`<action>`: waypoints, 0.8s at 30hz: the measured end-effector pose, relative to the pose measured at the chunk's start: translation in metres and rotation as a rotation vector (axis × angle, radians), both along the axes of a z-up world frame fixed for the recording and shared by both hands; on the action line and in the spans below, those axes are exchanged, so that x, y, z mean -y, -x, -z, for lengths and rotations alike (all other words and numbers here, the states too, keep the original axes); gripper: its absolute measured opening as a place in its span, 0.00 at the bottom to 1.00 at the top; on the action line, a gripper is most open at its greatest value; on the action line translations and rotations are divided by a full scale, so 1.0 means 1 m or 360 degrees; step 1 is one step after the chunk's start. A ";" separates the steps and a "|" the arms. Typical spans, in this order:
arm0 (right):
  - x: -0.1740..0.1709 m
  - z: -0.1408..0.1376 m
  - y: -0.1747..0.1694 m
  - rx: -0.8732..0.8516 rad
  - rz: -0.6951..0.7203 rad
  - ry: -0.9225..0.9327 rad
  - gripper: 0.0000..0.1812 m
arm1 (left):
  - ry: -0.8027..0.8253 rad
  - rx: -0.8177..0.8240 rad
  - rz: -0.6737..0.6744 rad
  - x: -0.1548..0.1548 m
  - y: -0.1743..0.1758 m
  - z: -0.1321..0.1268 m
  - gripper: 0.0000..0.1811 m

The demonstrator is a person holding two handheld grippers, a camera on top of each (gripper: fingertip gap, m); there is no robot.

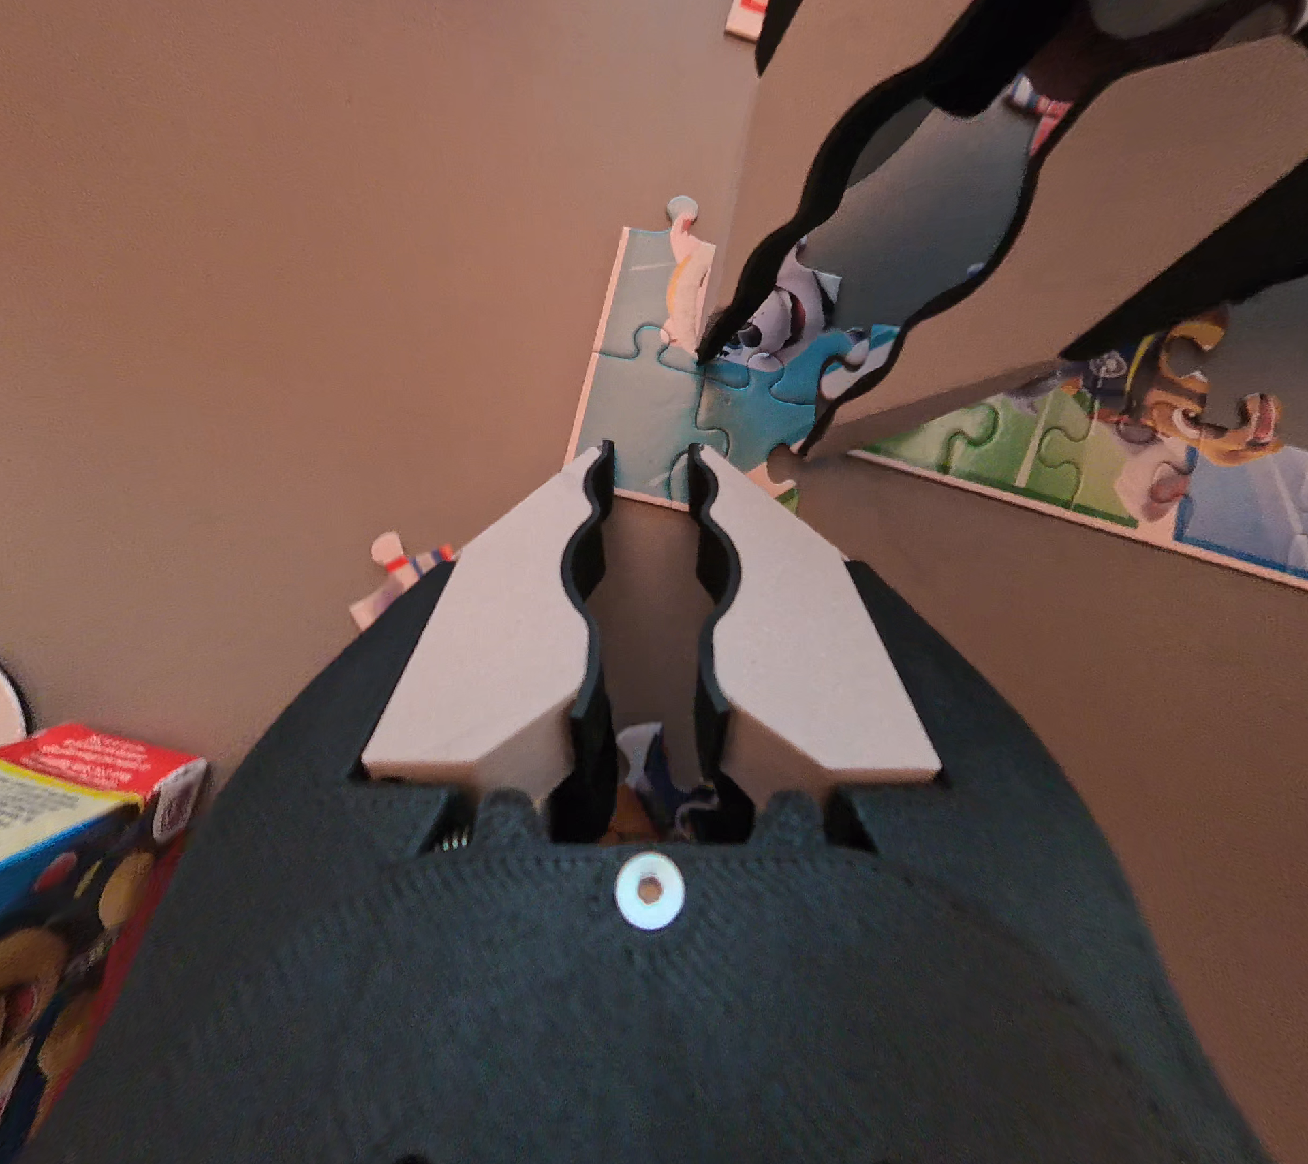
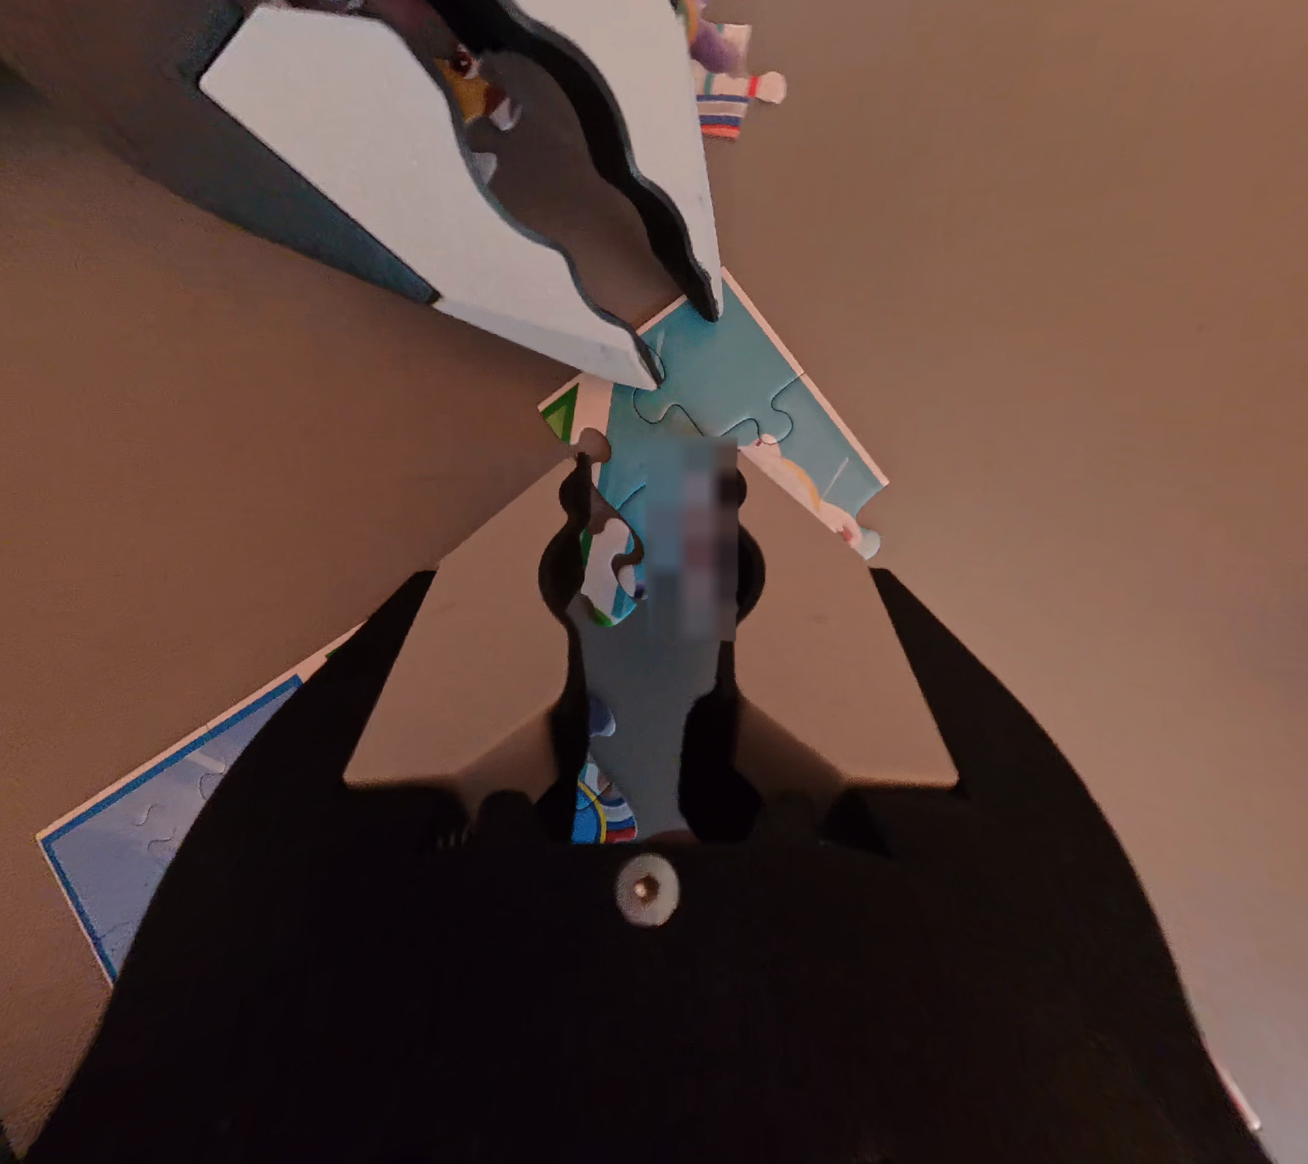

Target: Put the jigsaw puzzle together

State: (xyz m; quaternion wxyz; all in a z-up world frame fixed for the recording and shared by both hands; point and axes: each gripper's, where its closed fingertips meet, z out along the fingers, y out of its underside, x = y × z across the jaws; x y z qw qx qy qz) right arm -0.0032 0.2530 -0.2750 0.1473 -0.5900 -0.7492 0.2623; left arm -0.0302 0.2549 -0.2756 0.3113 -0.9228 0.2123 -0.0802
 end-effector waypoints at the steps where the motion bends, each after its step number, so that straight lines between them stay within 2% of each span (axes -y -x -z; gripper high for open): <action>1: 0.004 0.000 0.001 -0.0001 -0.0039 -0.0015 0.18 | 0.0016 0.0020 -0.0012 0.005 0.001 0.000 0.11; 8: 0.039 0.002 0.010 0.0019 -0.0309 -0.0179 0.18 | 0.0010 -0.0003 -0.0111 0.042 0.008 0.001 0.10; 11: 0.040 0.000 0.003 0.0073 -0.0226 -0.0205 0.22 | 0.0014 0.0025 -0.0151 0.052 0.009 0.000 0.08; 15: 0.034 -0.001 -0.024 0.0080 -0.0076 -0.0205 0.23 | -0.0032 0.0023 -0.0196 0.061 0.004 0.001 0.10; 20: 0.050 -0.003 -0.045 0.0009 -0.0093 -0.0232 0.22 | -0.0041 -0.0017 -0.0208 0.074 -0.009 0.001 0.12; 24: 0.074 -0.009 -0.035 -0.0143 -0.0172 -0.0248 0.25 | -0.0058 -0.0006 -0.0215 0.086 -0.019 0.001 0.12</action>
